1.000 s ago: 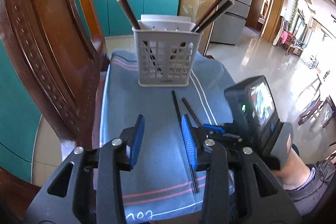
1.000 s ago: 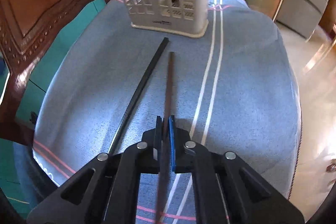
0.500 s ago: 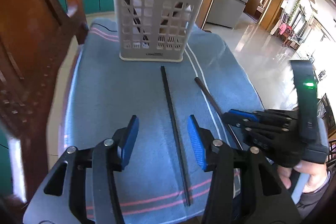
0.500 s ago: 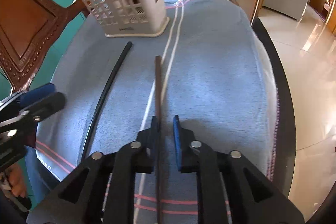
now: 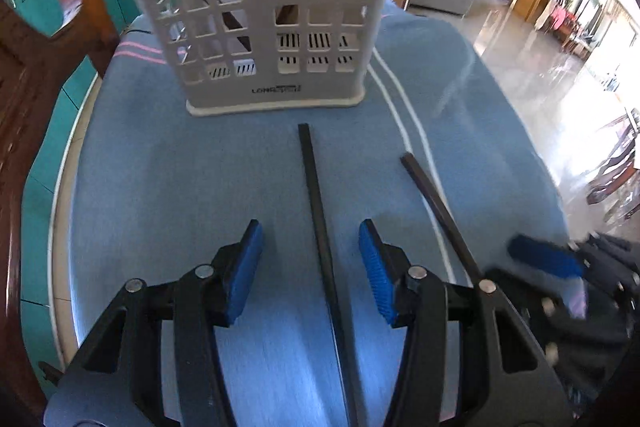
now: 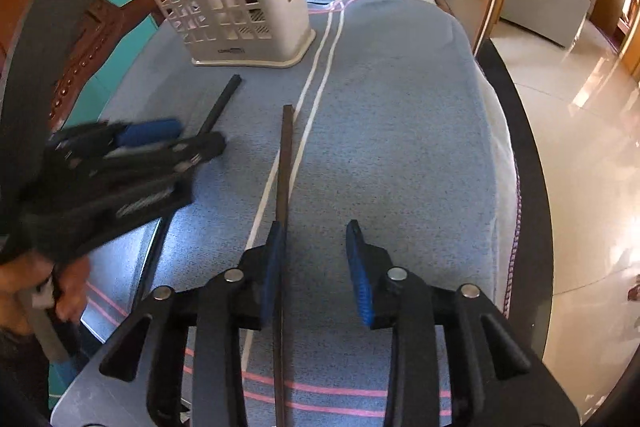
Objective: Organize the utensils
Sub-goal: 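Move the left tool to a black chopstick while the right tool moves to a dark brown one, then close the left tool on the black chopstick while the right tool closes on the brown one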
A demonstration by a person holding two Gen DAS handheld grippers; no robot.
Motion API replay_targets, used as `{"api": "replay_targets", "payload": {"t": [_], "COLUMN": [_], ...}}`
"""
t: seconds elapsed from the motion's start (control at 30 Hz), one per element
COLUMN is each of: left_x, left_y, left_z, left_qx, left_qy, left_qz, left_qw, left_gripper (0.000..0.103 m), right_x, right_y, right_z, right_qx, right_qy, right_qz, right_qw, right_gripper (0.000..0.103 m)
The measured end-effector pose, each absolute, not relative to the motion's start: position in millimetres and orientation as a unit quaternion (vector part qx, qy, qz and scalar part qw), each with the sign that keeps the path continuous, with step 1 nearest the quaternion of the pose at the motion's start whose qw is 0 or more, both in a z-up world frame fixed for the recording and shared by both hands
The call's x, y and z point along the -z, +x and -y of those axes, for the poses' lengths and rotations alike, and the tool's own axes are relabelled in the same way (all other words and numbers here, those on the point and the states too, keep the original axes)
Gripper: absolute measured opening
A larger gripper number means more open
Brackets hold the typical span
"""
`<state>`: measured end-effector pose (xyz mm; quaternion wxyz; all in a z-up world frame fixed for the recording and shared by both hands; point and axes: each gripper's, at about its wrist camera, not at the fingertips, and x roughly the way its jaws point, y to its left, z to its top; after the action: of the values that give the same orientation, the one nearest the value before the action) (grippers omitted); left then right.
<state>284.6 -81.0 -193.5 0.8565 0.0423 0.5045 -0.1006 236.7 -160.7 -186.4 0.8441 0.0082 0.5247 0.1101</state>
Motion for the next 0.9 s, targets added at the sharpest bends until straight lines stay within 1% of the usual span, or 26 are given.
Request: {"api": "replay_targets", "payload": {"t": [0.03,0.1,0.17,0.2,0.23,0.27,0.43,0.57,0.6,0.63,0.7,0.8,0.9], "left_x": [194,194,194,194,193,193,194,196,196,196,196,194,189], "left_y": [287,293,296,294,293,291,275,264,263,262,263,258,251], "left_z": [83,84,81,79,76,73,49,41,42,42,48,51,45], "left_qx": [0.099,0.097,0.09,0.092,0.093,0.093,0.082,0.072,0.069,0.067,0.06,0.055,0.056], "left_qy": [0.047,0.047,0.043,0.043,0.043,0.041,0.023,0.035,0.038,0.04,0.055,0.063,0.037], "left_qz": [-0.502,-0.501,-0.498,-0.498,-0.498,-0.499,-0.507,-0.508,-0.509,-0.509,-0.508,-0.502,-0.503], "left_qw": [0.858,0.858,0.861,0.861,0.861,0.861,0.858,0.857,0.857,0.857,0.858,0.861,0.861], "left_gripper": [0.051,0.047,0.029,0.025,0.016,0.012,0.008,0.008,0.008,0.008,0.008,0.007,0.007], "right_x": [187,185,182,181,180,180,190,193,193,193,193,192,175], "right_y": [238,239,239,239,240,241,256,265,266,266,267,265,253], "right_z": [158,154,149,148,144,141,123,112,110,108,107,108,118], "right_qx": [-0.113,-0.116,-0.127,-0.131,-0.138,-0.143,-0.133,-0.12,-0.117,-0.112,-0.115,-0.125,-0.137], "right_qy": [0.003,-0.005,-0.005,-0.005,-0.005,-0.007,-0.037,-0.056,-0.06,-0.065,-0.058,-0.041,-0.021], "right_qz": [-0.526,-0.525,-0.522,-0.522,-0.522,-0.523,-0.534,-0.537,-0.537,-0.534,-0.533,-0.533,-0.506], "right_qw": [0.843,0.843,0.843,0.843,0.842,0.84,0.835,0.833,0.834,0.836,0.836,0.836,0.851], "right_gripper": [0.035,0.035,0.035,0.038,0.04,0.041,0.041,0.041,0.037,0.024,0.007,0.006,0.006]}}
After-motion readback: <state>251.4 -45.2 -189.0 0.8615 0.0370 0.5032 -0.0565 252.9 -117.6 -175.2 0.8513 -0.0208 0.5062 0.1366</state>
